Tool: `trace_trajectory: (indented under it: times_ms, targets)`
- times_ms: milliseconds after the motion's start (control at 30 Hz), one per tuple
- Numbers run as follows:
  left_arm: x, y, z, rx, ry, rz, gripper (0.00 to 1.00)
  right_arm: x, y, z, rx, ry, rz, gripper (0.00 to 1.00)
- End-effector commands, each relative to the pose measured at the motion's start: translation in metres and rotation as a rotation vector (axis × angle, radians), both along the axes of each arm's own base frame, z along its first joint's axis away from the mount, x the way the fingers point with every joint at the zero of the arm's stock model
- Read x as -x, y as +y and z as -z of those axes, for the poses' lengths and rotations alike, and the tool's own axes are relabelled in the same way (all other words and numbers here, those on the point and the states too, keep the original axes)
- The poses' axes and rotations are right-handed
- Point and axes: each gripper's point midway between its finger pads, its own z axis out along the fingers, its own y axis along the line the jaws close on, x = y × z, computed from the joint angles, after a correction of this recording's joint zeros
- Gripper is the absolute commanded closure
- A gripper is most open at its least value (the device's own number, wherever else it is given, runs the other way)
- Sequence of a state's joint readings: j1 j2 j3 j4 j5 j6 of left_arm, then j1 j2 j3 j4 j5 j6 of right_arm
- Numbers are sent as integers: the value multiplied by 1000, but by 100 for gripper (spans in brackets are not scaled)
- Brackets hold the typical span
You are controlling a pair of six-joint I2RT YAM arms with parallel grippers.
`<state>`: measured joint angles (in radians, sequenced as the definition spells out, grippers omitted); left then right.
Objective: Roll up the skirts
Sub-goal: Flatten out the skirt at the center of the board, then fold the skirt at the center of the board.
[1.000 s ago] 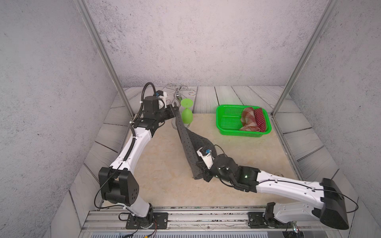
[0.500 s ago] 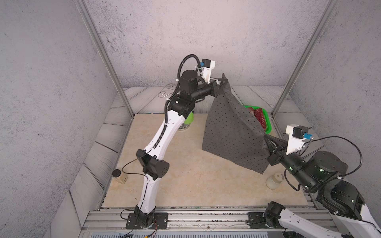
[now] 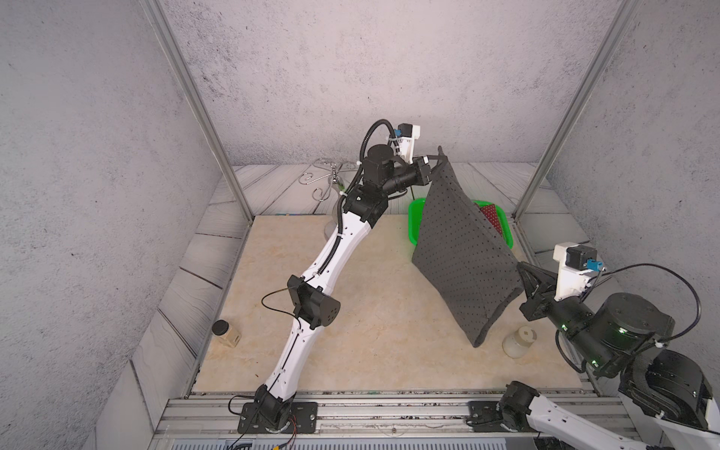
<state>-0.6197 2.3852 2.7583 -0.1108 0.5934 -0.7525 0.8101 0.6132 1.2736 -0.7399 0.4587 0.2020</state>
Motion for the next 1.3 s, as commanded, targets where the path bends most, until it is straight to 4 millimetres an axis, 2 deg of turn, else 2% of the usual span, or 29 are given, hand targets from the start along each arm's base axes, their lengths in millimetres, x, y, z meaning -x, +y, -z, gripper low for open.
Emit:
trace_trajectory:
  times_ms: [0,100,200,367,467,600,733,800,900,967,1100,1167,1267]
  targets:
    - [-22,56,-30,90,-8,-89,100,3,40,24,-29,51,-177,100]
    - [-26,90,-10,76,19,-148,100,-3,78,59,-51,142,-293,100]
    - [-27,123,18,48,60,-182,100,-10,108,91,-77,199,-369,100]
    - [-28,189,62,-19,132,-274,100,-9,158,126,-85,244,-487,100]
    - [-25,226,100,-79,186,-343,100,2,200,143,-45,253,-574,100]
    - [-11,260,141,-151,231,-414,100,27,255,172,-5,308,-699,100]
    - [1,288,169,-248,270,-485,100,44,292,203,53,353,-758,100]
    - [6,302,184,-294,304,-521,100,44,304,218,59,388,-767,100]
    - [12,323,208,-355,350,-580,100,39,316,242,70,425,-744,100]
    - [13,329,222,-398,375,-600,100,34,319,257,80,447,-713,100]
    - [13,329,226,-430,369,-605,100,27,312,267,74,457,-651,100]
    - [14,314,221,-463,327,-575,100,21,298,266,69,445,-597,100]
    - [13,276,215,-568,262,-497,100,10,266,261,54,431,-500,100]
